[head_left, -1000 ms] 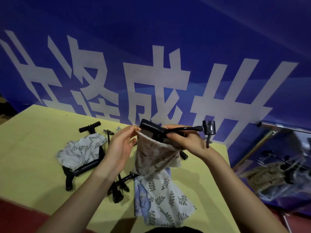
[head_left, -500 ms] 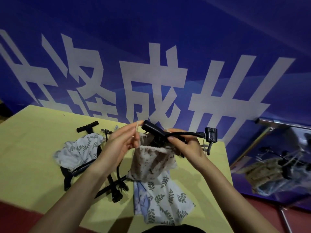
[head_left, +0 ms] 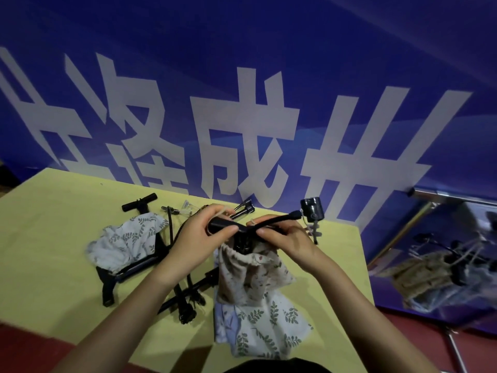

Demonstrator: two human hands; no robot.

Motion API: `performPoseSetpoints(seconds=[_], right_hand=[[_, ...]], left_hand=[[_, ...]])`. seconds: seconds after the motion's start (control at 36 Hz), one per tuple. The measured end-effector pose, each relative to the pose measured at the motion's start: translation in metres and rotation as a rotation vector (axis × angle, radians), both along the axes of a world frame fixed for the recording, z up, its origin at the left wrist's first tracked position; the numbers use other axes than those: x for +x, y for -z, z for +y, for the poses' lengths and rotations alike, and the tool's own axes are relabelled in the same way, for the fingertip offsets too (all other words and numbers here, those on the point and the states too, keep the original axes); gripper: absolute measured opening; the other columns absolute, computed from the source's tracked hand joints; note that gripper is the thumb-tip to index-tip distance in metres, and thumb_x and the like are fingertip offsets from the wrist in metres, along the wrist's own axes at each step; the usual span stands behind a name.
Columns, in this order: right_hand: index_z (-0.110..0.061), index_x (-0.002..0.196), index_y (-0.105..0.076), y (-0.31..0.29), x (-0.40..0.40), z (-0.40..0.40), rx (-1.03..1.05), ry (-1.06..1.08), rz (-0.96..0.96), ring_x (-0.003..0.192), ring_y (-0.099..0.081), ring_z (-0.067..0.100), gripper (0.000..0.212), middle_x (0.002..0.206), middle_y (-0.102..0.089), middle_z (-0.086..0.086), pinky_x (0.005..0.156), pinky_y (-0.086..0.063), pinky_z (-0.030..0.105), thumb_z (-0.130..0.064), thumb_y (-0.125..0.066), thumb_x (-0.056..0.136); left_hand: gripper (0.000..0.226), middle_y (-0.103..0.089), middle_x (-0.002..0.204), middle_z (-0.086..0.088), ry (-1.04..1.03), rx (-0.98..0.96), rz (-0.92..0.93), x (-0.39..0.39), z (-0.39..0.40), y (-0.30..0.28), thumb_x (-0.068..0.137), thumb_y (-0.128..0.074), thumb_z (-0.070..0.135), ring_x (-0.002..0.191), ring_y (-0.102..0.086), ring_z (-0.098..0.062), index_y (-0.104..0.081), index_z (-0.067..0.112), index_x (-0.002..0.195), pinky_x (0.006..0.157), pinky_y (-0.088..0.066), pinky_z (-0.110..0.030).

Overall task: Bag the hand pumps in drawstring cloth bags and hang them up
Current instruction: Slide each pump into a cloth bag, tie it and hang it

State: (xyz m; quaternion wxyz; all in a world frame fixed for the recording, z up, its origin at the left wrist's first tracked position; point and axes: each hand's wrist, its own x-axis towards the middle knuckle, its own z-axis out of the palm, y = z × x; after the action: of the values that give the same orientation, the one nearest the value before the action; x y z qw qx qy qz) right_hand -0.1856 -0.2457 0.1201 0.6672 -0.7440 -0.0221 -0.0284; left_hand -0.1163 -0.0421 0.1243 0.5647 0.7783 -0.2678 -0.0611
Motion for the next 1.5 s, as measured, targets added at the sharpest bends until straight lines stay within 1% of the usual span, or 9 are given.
performPoseSetpoints(seconds=[0.11,0.19,0.28,0.42,0.64,0.86,0.97,1.17,1.5], right_hand=[[-0.024,0.11,-0.072,0.017,-0.001,-0.004,-0.002,0.019,0.026,0.12,-0.057,0.024,0.035,0.114,-0.069,-0.005,0.103,-0.045,0.042,-0.009,-0.042,0.101],[-0.029,0.085,-0.075,0.018,0.004,-0.006,0.133,0.227,0.126,0.1,-0.065,0.02,0.013,0.093,-0.072,-0.007,0.088,-0.051,0.039,-0.032,-0.062,0.085],[-0.021,0.076,-0.066,0.013,0.009,-0.011,0.134,0.395,0.138,0.069,-0.056,0.02,0.018,0.079,-0.065,0.002,0.06,-0.043,0.027,-0.02,-0.059,0.092],[-0.016,0.09,-0.07,0.006,0.011,-0.023,-0.009,0.53,0.146,0.093,-0.062,0.008,0.008,0.09,-0.066,-0.002,0.096,-0.046,0.034,-0.022,-0.064,0.091],[0.003,0.095,-0.064,-0.008,0.006,-0.043,0.505,0.45,0.154,0.062,-0.05,0.013,0.013,0.077,-0.065,0.008,0.07,-0.045,0.024,-0.001,-0.051,0.094],[-0.005,0.088,-0.057,-0.021,0.005,-0.045,0.895,0.325,0.192,0.05,-0.045,0.01,0.016,0.054,-0.043,-0.002,0.056,-0.04,0.021,-0.004,-0.043,0.097],[-0.003,0.099,-0.057,-0.026,0.006,-0.044,0.889,0.285,0.192,0.049,-0.037,0.009,0.013,0.057,-0.039,-0.002,0.056,-0.037,0.021,-0.005,-0.046,0.093],[0.003,0.118,-0.051,-0.048,0.016,-0.027,0.813,0.254,0.054,0.053,-0.051,0.007,0.025,0.073,-0.062,0.002,0.054,-0.047,0.02,0.004,-0.039,0.096],[-0.003,0.115,-0.063,-0.07,0.021,-0.011,0.307,0.277,-0.014,0.056,-0.056,0.008,0.023,0.076,-0.067,0.001,0.054,-0.045,0.013,-0.003,-0.048,0.098]], left_hand=[[0.018,-0.066,0.087,0.014,-0.111,-0.087,0.031,0.004,-0.004,0.005,0.089,-0.065,0.008,0.068,-0.063,-0.007,-0.069,0.025,0.084,0.062,-0.054,-0.025],[0.018,-0.067,0.089,0.019,-0.163,-0.101,0.047,0.005,-0.005,0.005,0.09,-0.064,0.011,0.058,-0.06,-0.007,-0.068,0.029,0.091,0.058,-0.051,-0.02],[0.017,-0.066,0.096,0.011,-0.185,-0.106,0.072,0.008,-0.007,0.006,0.09,-0.065,0.017,0.072,-0.062,-0.002,-0.065,0.031,0.1,0.057,-0.049,-0.016],[0.022,-0.06,0.105,0.01,-0.24,-0.047,0.112,0.012,-0.01,0.006,0.092,-0.062,0.028,0.1,-0.058,-0.007,-0.057,0.031,0.113,0.081,-0.043,-0.024],[0.03,-0.057,0.118,0.005,-0.277,0.003,0.106,0.016,-0.021,0.005,0.092,-0.061,0.031,0.115,-0.051,-0.012,-0.054,0.026,0.121,0.087,-0.035,-0.023],[0.033,-0.057,0.121,0.003,-0.256,0.017,0.086,0.018,-0.029,0.006,0.093,-0.06,0.031,0.117,-0.051,-0.013,-0.054,0.022,0.123,0.091,-0.037,-0.024],[0.031,-0.056,0.118,0.006,-0.255,0.023,0.06,0.016,-0.03,0.006,0.093,-0.06,0.029,0.112,-0.05,-0.008,-0.053,0.022,0.123,0.08,-0.037,-0.013],[0.029,-0.056,0.103,0.008,-0.216,0.086,-0.021,0.008,-0.038,0.009,0.09,-0.063,0.032,0.103,-0.054,-0.009,-0.053,0.025,0.116,0.084,-0.044,-0.024],[0.035,-0.053,0.098,0.011,-0.212,0.182,-0.078,0.002,-0.049,0.003,0.092,-0.06,0.037,0.096,-0.055,-0.01,-0.05,0.023,0.123,0.068,-0.036,-0.013]])
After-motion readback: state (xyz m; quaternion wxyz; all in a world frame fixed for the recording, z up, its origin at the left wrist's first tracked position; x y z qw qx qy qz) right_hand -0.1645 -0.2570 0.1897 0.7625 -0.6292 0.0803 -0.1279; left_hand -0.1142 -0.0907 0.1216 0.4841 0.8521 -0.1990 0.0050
